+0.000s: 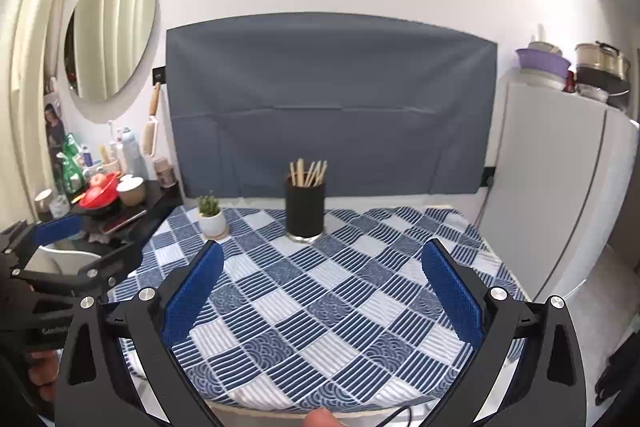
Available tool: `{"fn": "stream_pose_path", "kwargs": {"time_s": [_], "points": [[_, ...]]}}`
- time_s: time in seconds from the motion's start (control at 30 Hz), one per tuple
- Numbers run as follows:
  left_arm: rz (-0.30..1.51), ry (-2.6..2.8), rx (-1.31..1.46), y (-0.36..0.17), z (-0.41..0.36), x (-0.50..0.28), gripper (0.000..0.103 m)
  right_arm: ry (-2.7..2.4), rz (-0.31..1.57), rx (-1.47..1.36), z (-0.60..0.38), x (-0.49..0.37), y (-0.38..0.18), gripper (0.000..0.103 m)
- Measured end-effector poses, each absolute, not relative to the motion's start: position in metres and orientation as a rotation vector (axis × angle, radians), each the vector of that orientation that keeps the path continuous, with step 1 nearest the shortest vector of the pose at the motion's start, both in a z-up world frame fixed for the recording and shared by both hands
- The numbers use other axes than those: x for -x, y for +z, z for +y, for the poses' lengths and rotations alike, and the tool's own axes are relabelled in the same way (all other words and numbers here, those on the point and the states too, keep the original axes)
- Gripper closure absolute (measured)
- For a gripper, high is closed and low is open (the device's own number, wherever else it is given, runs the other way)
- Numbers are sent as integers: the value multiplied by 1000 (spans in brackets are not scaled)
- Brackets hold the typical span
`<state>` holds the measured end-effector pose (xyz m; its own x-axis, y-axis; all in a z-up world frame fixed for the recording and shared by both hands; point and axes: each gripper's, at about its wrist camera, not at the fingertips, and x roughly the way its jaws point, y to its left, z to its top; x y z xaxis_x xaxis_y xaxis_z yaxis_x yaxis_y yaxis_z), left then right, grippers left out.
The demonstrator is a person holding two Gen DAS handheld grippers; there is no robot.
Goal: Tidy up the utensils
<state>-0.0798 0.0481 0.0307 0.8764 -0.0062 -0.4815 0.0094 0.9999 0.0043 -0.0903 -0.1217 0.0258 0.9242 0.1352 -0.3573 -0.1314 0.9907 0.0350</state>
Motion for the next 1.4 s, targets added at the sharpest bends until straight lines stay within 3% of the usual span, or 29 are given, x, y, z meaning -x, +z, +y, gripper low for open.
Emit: {"fn": "stream_pose_path", "kwargs": {"time_s": [1.4], "points": [[472, -7, 3, 40, 41, 58, 6, 120, 369, -17, -140, 73, 29, 8]]}}
